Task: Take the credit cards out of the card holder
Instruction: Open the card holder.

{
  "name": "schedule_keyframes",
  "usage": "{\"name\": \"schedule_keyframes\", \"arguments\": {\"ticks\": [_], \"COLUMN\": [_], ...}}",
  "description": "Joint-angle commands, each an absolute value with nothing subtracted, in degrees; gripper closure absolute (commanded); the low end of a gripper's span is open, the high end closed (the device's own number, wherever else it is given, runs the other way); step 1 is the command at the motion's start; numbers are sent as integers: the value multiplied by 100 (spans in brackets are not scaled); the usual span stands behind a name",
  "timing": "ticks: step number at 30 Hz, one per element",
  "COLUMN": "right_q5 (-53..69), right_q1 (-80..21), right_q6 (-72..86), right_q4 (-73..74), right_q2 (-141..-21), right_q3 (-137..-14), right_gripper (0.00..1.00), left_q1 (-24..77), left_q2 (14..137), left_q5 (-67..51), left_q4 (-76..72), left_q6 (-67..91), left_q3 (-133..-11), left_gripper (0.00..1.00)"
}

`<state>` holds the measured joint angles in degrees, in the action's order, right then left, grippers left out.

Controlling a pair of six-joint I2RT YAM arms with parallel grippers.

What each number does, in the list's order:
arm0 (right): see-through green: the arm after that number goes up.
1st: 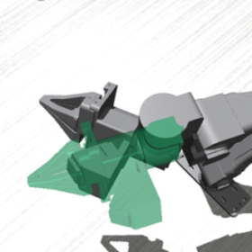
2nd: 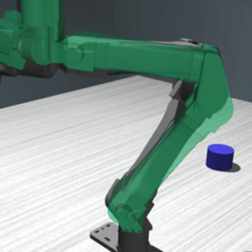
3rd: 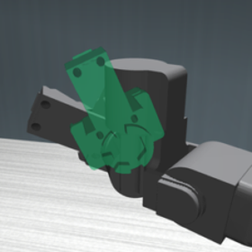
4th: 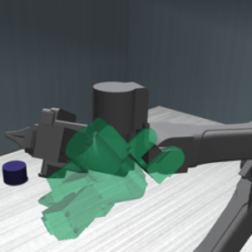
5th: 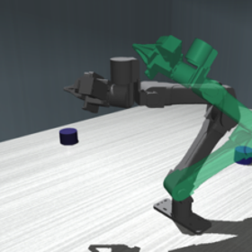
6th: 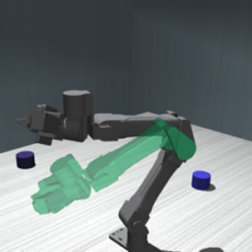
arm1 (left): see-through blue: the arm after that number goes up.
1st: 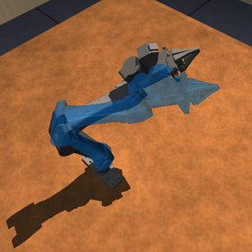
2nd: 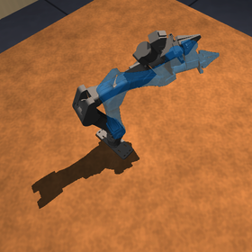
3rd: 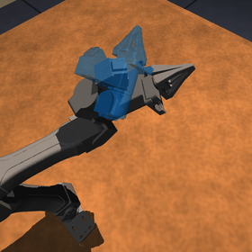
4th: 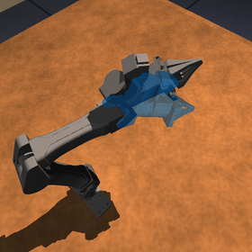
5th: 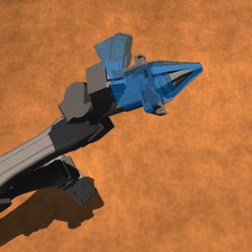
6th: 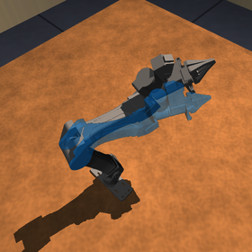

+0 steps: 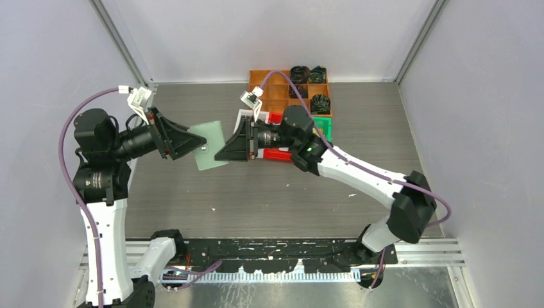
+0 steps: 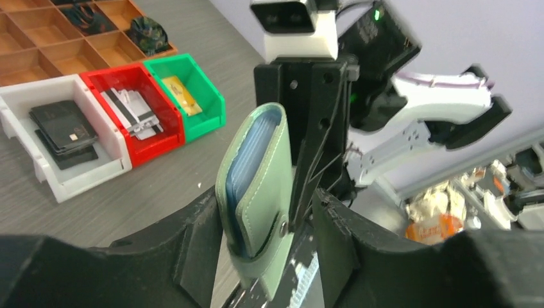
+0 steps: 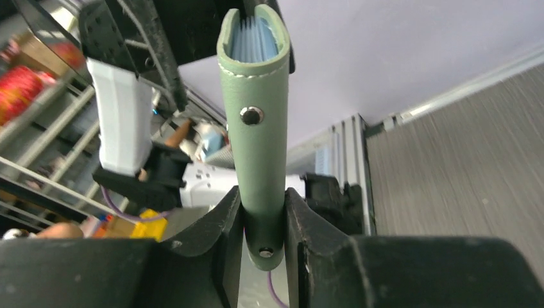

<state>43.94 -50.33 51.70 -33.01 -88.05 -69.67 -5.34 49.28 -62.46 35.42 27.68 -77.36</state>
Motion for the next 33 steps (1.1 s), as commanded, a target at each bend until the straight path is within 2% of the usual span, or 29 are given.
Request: {"name": "schedule_keyframes", "arguments": {"ticks": [1, 4, 10, 17, 23, 24, 26, 27, 33], "right_q5": [5048, 5139, 5062, 4822, 4783, 4781, 4789, 4790, 4822], "right_q1": [-4974, -4982, -5043, -5222, -5243, -5239, -5247, -5251, -5259], "right_q6": [2909, 1921, 720, -150, -385, -408, -445, -448, -378], "right_q4": [445, 2450, 4496, 6014, 6402, 6442, 6489, 6476, 6209], "right_q2": [-8292, -8488, -9065, -9803, -10020, -10026, -10003, -9976, -9723], "right_q3": [-7823, -8626, -9839, -11039, -11580, -11618, -11596, -11543, -11057], "right_gripper": [99, 99, 99, 99, 99, 99, 99, 99, 99], "left_q1": [-528, -526, -493, 259, 726, 741, 747, 747, 747], "left_q2": [5016, 5157, 5342, 5220, 5367, 5376, 5360, 5345, 5270], "left_q5": [-6974, -6972, -7192, -6901, -6206, -6045, -5707, -5575, -5241], "left_q4": [4647, 5283, 5942, 6000, 6615, 6683, 6675, 6649, 6476], "left_q6": [1170, 429, 26, 123, -730, -900, -1142, -1244, -1372], "left_q3": [-8379, -8541, -8246, -7665, -7725, -7713, -7683, -7688, -7910], "left_gripper": [49, 50, 49, 47, 48, 46, 32, 27, 17]}}
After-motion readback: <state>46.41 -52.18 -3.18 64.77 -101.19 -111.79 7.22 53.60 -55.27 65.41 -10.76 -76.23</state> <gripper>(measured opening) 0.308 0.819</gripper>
